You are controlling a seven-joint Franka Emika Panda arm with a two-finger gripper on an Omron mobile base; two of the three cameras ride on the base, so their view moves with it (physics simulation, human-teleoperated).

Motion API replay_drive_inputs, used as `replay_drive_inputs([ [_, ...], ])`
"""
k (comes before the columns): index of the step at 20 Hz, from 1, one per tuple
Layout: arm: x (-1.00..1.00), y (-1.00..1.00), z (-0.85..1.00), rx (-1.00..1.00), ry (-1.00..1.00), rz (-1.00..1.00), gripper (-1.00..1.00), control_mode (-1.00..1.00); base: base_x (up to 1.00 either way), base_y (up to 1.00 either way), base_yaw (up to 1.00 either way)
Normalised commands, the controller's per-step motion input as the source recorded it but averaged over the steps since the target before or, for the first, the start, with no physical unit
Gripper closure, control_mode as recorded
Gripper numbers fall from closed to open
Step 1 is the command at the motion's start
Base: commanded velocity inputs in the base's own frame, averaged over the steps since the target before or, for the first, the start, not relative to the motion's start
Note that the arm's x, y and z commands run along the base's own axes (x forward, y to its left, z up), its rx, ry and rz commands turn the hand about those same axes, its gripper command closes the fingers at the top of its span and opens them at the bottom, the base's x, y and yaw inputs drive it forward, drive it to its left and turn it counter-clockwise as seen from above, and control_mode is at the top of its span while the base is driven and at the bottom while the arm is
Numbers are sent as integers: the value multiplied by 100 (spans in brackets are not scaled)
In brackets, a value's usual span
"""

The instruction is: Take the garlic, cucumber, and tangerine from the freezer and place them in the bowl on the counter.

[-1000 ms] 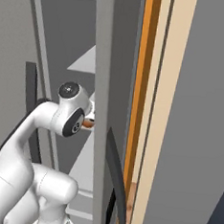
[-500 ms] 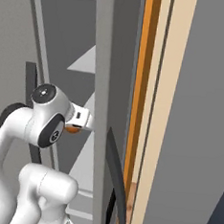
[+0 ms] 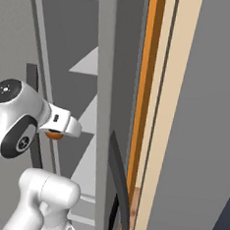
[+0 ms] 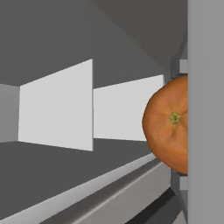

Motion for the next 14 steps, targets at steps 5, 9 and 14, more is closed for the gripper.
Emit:
replay_drive_inputs([
  [5,-34,0,27,1,0,0,100,-100,0,0,0],
  [9,-16,8,20,2,0,0,100,-100,0,0,0],
  [14,-20,11,15,0,0,0,100,-100,0,0,0],
])
